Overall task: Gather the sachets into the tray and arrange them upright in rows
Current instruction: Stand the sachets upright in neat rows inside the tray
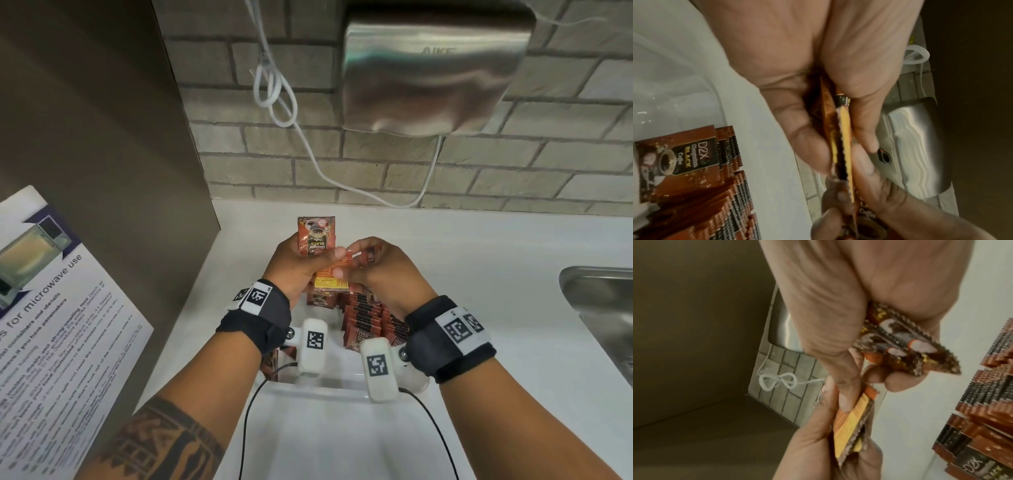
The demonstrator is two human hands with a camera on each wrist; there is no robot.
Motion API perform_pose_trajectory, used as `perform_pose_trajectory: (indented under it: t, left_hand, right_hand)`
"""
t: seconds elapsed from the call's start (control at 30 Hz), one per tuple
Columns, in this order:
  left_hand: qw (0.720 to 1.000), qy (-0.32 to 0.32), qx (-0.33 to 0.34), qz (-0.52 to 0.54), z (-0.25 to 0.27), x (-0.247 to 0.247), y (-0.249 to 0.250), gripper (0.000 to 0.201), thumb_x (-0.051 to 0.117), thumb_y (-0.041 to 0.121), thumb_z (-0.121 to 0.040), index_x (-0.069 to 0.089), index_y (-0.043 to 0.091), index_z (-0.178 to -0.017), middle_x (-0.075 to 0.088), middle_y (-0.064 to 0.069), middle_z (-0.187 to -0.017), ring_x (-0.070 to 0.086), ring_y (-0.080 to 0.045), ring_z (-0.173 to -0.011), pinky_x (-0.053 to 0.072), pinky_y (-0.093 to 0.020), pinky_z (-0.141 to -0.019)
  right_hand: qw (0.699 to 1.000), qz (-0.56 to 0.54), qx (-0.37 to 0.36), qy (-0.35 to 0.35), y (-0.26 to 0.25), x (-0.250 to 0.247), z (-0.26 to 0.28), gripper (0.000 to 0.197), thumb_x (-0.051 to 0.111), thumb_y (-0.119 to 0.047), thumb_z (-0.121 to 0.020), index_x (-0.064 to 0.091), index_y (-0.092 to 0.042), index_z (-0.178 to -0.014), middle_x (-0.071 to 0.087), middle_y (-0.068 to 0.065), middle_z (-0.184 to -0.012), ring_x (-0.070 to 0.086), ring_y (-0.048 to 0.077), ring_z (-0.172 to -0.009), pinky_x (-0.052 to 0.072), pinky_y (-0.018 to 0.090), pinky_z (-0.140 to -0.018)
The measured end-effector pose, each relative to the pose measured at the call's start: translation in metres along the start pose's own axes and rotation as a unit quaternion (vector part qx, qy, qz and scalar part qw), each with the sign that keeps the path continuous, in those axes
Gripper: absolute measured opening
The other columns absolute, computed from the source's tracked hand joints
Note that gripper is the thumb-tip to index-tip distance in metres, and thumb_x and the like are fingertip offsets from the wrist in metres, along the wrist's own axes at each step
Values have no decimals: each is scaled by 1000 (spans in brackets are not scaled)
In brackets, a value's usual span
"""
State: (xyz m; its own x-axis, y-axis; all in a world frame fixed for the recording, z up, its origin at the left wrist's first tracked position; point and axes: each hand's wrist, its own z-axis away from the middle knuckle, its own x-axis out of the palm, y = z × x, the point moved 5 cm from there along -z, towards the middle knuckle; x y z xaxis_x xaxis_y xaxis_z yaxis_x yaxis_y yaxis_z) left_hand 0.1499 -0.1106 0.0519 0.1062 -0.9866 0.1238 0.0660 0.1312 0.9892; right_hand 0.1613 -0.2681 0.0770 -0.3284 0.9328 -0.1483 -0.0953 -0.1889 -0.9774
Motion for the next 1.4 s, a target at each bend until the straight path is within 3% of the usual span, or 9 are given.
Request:
perform_pose_trajectory:
  t: [0.17, 0.3, 0.47, 0.67, 0.8, 0.9, 0.97, 1.27, 1.4]
  left_hand:
    - [999, 4, -31, 11, -1, -3, -3, 25, 63, 26, -99, 62, 19, -123, 76, -7, -108, 76, -26, -92, 61, -40, -65]
    - [1000, 16, -21, -13, -2, -3, -1, 21, 64, 20, -99, 63, 19, -120, 77, -3, -105, 76, -23, -92, 62, -41, -70]
    - [999, 22, -1, -36, -2, 1, 3, 21, 68, 22, -97, 64, 19, -117, 78, -1, -102, 76, -21, -90, 58, -32, -60]
    - [999, 39, -27, 18, -1, 0, 2, 23, 62, 35, -99, 68, 19, -115, 77, -4, -101, 76, -22, -85, 57, -32, -55]
    - [997, 35, -59, 36, -3, -3, -2, 22, 57, 32, -102, 67, 20, -118, 74, -8, -109, 76, -20, -84, 59, -35, -56]
    - [995, 13, -69, 67, -4, -2, -1, 26, 53, 31, -104, 64, 17, -123, 73, -8, -109, 75, -20, -84, 61, -37, -59]
    - [994, -9, -74, 83, -3, 2, 2, 29, 50, 33, -105, 63, 16, -125, 73, -9, -108, 74, -22, -85, 62, -40, -63]
    - [999, -9, -20, -24, 0, -5, 4, 22, 69, 23, -95, 67, 25, -117, 76, -5, -109, 75, -27, -91, 59, -37, -63]
    - [995, -56, 7, -82, 2, -2, 11, 23, 80, 19, -85, 71, 24, -105, 76, -2, -94, 73, -21, -84, 57, -33, -64]
  right_hand:
    - [998, -29, 18, 53, 3, -15, -6, 33, 79, 0, -81, 62, 0, -109, 64, 14, -75, 54, 19, -49, 39, 20, -39]
    - [998, -9, 21, 52, 4, -19, -9, 30, 81, -13, -83, 64, -6, -106, 63, 11, -67, 55, 22, -52, 42, 34, -54]
    - [997, 26, 58, 34, 4, -12, -5, 52, 92, -22, -69, 60, -11, -109, 69, 4, -81, 58, 6, -45, 42, 19, -42]
    - [997, 8, 66, 31, 5, -17, -4, 32, 88, -12, -74, 61, -9, -92, 68, 13, -76, 53, 24, -56, 39, 24, -44]
    - [989, 39, -80, 116, -15, -27, 0, 18, 77, -8, -83, 60, -15, -81, 65, 6, -74, 56, 16, -54, 43, 23, -45]
    - [921, 260, -256, 135, -27, -14, 7, 16, 75, -8, -79, 65, -20, -78, 61, -4, -80, 56, 8, -68, 44, 20, -63]
    - [891, 339, -286, 93, -18, 0, 7, 16, 77, -7, -75, 68, -20, -79, 57, -2, -89, 56, 12, -75, 46, 22, -68]
    - [970, 184, -118, 109, -10, -17, 1, 47, 92, -39, -64, 67, -31, -103, 63, -9, -93, 57, 4, -71, 43, 18, -65]
    - [992, 118, -35, 30, -12, -19, -3, 63, 94, -26, -64, 61, -24, -117, 67, 5, -106, 67, 13, -81, 55, 24, -68]
